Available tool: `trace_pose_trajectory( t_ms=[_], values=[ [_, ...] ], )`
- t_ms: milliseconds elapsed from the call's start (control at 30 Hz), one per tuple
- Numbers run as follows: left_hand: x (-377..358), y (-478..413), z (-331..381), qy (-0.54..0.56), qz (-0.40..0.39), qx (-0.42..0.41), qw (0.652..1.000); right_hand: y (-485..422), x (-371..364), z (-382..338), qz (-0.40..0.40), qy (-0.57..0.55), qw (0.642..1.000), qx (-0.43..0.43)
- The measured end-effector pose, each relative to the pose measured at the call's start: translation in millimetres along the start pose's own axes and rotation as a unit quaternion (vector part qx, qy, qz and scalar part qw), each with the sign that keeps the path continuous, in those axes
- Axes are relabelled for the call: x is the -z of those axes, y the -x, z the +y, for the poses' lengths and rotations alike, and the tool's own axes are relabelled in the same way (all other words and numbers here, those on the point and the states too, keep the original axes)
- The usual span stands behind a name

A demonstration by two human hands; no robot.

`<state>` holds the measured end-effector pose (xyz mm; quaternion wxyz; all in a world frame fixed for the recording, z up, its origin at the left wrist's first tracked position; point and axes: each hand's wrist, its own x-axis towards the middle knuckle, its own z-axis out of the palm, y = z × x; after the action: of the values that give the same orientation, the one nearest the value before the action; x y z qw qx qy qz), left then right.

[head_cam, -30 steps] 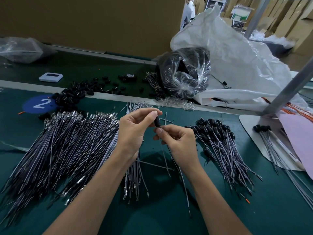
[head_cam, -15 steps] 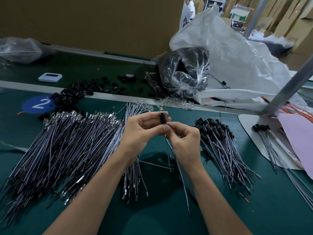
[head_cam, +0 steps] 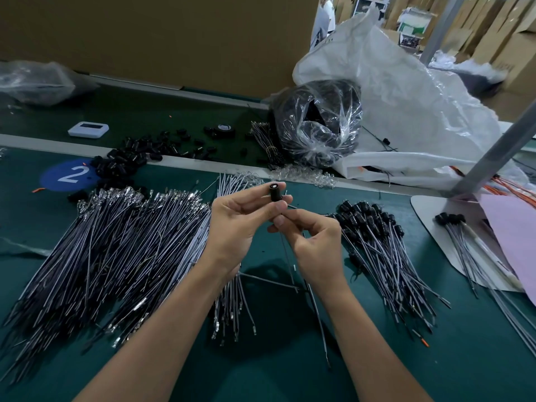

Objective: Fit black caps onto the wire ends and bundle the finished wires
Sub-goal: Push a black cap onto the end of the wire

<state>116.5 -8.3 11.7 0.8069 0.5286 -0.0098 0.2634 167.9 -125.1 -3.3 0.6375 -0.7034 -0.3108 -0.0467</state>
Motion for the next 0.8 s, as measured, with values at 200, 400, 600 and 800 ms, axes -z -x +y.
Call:
trace_pose_trajectory(
  t_ms=[200,400,600,800],
  values=[
    [-1,1,2,-0.007,-0.008,-0.025,1.0,1,-2,0,-0.002,0.022,0.999,0.026],
    [-4,3,5,-0.018,-0.017,-0.052,0.998,3,-2,-3,0.003,0.01,0.999,0.044],
    [-6,4,9,-0.013,0.001,-0.063,0.998,5,-7,0,-0.003,0.002,0.998,0.056],
    [-4,3,11,-0.004,0.005,-0.07,0.998,6,-7,-3,-0.015,0.018,0.998,0.06]
  ],
)
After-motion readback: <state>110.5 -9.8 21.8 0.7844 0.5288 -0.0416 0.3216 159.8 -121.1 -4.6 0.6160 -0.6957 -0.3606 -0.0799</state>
